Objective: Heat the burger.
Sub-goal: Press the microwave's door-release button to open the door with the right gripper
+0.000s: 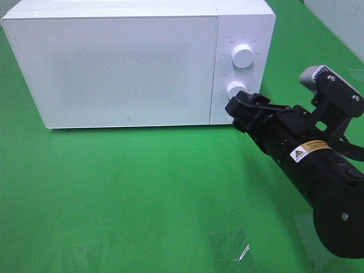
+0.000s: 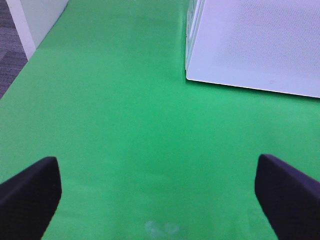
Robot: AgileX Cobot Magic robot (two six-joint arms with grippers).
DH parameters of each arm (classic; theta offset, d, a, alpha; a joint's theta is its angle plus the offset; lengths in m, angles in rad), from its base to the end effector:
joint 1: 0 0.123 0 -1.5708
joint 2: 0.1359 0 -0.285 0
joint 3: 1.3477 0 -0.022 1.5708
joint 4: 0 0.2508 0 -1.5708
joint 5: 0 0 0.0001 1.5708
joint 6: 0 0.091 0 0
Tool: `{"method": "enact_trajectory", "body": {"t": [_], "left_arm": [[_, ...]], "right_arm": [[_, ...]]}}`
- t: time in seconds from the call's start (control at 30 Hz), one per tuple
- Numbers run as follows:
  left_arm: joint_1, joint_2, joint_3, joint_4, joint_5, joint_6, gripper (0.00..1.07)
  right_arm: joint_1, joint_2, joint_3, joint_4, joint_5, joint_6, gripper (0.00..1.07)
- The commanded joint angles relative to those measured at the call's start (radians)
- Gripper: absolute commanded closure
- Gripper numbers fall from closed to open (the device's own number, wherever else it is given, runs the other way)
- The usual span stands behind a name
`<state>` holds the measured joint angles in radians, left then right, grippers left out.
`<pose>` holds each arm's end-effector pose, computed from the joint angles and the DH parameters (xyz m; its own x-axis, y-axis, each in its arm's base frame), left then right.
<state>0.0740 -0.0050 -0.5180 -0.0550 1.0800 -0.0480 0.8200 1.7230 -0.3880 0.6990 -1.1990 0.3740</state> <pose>-0.0083 -0.0050 0.2808 -0.4474 -0.1072 -0.8879 -0.0639 0.9941 -0.0878 0.2128 0.1481 0.1546 -0.1912 0.5240 -0.8300 -0.0790 0.8346 0.5451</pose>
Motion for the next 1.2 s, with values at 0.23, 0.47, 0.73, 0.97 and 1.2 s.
{"method": "enact_trajectory", "body": {"t": [0.23, 0.47, 0.73, 0.97, 1.2], "left_arm": [[0.002, -0.016, 0.001, -0.006, -0.017, 0.000, 0.06], [0.002, -0.016, 0.001, -0.006, -0.017, 0.000, 0.06], [0.002, -0.016, 0.001, -0.006, -0.017, 0.000, 0.06], [0.002, -0.016, 0.001, -0.006, -0.017, 0.000, 0.06], [0.002, -0.016, 0.001, -0.006, -0.017, 0.000, 0.06]], "right_arm": [[0.005, 0.002, -0.012, -0.020, 0.011, 0.450, 0.67], [0.005, 0.002, -0.012, -0.022, 0.014, 0.689, 0.88], [0.005, 0.002, -0.012, -0.041, 0.100, 0.774, 1.03], [0.005, 0.002, -0.012, -0.069, 0.130, 0.907, 1.07], [0.005, 0.002, -0.012, -0.069, 0.213, 0.994, 1.07]]}}
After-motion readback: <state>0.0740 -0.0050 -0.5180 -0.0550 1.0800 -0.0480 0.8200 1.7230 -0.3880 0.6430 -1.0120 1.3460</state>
